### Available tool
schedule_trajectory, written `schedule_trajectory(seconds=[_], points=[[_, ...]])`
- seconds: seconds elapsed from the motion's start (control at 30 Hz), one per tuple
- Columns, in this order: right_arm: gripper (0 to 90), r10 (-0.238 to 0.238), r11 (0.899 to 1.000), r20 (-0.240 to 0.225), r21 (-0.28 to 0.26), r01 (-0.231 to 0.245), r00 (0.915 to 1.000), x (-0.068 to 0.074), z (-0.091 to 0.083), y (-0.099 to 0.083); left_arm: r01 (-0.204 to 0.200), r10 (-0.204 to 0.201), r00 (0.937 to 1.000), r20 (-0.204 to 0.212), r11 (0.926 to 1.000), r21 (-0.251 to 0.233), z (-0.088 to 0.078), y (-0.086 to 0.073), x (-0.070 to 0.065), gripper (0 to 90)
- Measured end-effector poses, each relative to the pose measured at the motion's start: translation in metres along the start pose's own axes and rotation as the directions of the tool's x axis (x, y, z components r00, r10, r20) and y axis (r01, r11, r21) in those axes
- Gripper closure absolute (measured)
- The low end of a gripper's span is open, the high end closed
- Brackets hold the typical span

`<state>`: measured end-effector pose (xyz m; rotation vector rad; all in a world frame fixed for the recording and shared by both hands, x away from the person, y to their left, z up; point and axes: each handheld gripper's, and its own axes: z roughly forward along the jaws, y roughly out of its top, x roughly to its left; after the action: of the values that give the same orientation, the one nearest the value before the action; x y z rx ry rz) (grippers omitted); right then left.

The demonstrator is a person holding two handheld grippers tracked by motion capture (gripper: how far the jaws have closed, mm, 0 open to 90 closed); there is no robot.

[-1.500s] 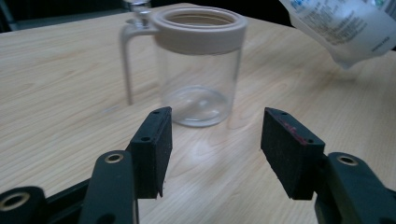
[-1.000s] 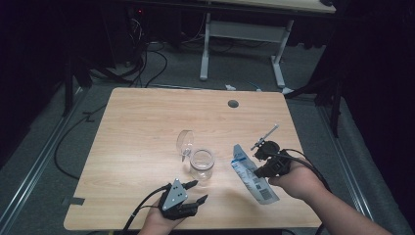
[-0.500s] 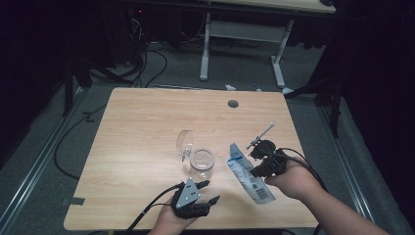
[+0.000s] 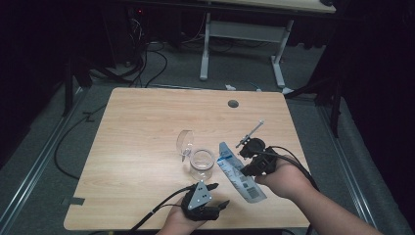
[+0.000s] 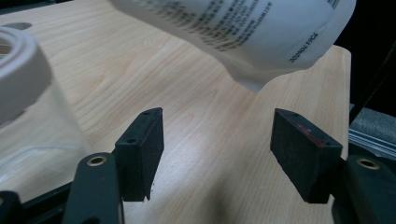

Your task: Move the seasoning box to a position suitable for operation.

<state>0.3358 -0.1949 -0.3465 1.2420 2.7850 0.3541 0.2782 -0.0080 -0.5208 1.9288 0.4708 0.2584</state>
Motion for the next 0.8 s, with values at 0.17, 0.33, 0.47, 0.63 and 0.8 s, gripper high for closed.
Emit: schedule_trajectory(seconds=[0.17,0.33,0.47,0.63,0.8], points=[[89.5,-0.014,1.000,-0.009,-0.002,0.014,0.9999,0.008,0.001,0.006,-0.010,0.010,0.9999,0.008,0.9999,-0.003,0.007,0.002,-0.006,31.9],[89.5,-0.029,0.999,-0.019,-0.015,0.029,0.9994,0.016,-0.002,0.013,-0.013,0.014,0.9999,0.010,0.9998,-0.017,0.016,0.005,-0.012,28.5],[89.5,-0.036,0.999,-0.023,-0.021,0.036,0.9991,0.020,-0.004,0.016,-0.026,0.026,0.9996,-0.015,0.9993,-0.026,0.019,0.008,-0.015,28.2],[89.5,-0.041,0.999,-0.028,-0.028,0.041,0.9987,0.023,-0.004,0.018,-0.019,0.018,0.9992,-0.036,0.9995,-0.026,0.024,0.011,-0.015,27.5],[89.6,-0.041,0.999,-0.035,-0.030,0.040,0.9985,0.025,-0.004,0.021,-0.043,0.042,0.9983,-0.040,0.9989,-0.017,0.029,0.010,-0.018,24.7]])
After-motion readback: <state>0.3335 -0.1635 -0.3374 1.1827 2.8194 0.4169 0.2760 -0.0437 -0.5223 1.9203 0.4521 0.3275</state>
